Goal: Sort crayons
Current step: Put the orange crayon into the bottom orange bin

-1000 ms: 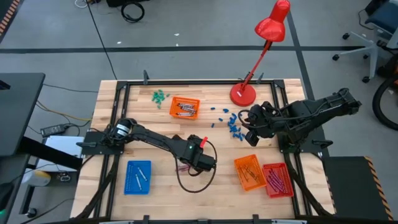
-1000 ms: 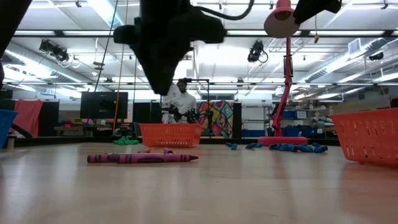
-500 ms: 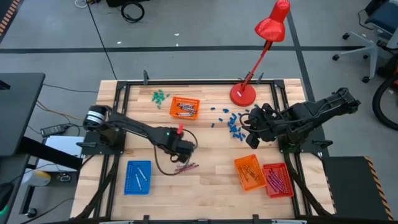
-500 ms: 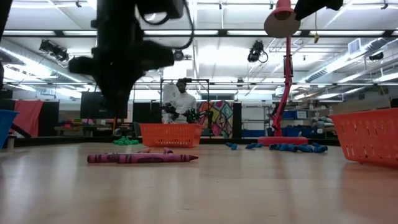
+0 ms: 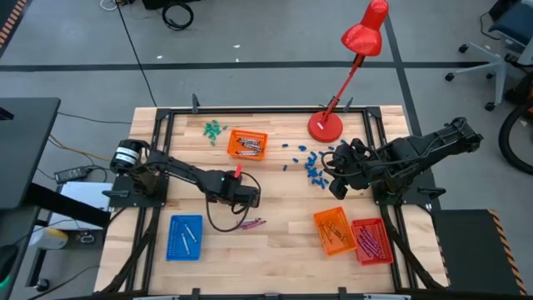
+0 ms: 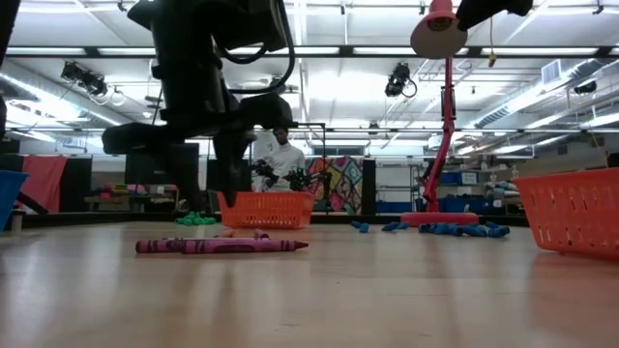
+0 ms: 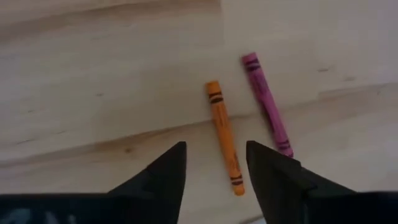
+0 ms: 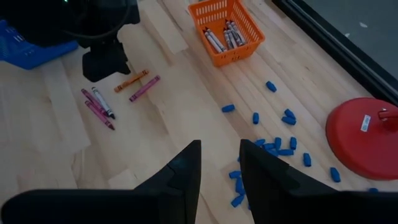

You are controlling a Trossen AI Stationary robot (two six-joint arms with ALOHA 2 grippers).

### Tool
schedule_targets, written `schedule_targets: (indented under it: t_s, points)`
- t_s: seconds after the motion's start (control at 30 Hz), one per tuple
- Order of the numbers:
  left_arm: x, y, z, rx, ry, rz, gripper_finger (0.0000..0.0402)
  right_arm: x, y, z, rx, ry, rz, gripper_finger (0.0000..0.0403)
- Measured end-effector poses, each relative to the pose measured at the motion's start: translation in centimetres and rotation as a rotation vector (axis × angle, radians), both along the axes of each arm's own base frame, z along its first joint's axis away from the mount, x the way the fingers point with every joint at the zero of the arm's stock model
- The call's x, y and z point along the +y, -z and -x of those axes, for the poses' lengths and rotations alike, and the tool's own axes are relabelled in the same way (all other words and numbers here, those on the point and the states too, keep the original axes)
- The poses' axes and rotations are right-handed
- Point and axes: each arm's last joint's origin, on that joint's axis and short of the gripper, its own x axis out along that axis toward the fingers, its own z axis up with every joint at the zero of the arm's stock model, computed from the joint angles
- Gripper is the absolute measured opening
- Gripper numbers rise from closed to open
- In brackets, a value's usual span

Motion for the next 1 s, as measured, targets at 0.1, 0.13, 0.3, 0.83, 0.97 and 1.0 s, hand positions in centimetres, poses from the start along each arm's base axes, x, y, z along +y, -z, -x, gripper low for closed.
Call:
schedule_targets:
  t_s: [0.1,0.13,0.3,0.83,0.97,1.0]
  points:
    - [0.0,0.0,-0.1,-0.013,-0.006,0.0,0.019,0.0,0.0,0.0,-0.002,0.0,0.0,0.0114]
    - [0.0,0.1,-0.3,-0.017,-0.01,0.0,0.0191,0.0,0.0,0.0,-0.003,0.001,0.0,0.0114]
    - [-0.3,1.1,-1.2,-0.063,-0.019,0.014,0.0186,0.1,-0.1,-0.2,-0.021,0.001,-0.006,0.0114]
    - [-1.6,3.4,-1.1,0.054,0.09,-0.03,0.0112,0.2,0.0,-0.4,-0.016,-0.003,-0.012,0.0114]
    - [-2.0,3.5,-0.7,0.097,0.164,-0.045,0.0044,0.2,0.0,-0.4,-0.015,-0.003,-0.01,0.0114]
    - [-2.0,3.5,-0.7,0.101,0.179,-0.044,0.0029,0.2,0.0,-0.4,-0.015,-0.003,-0.01,0.0114]
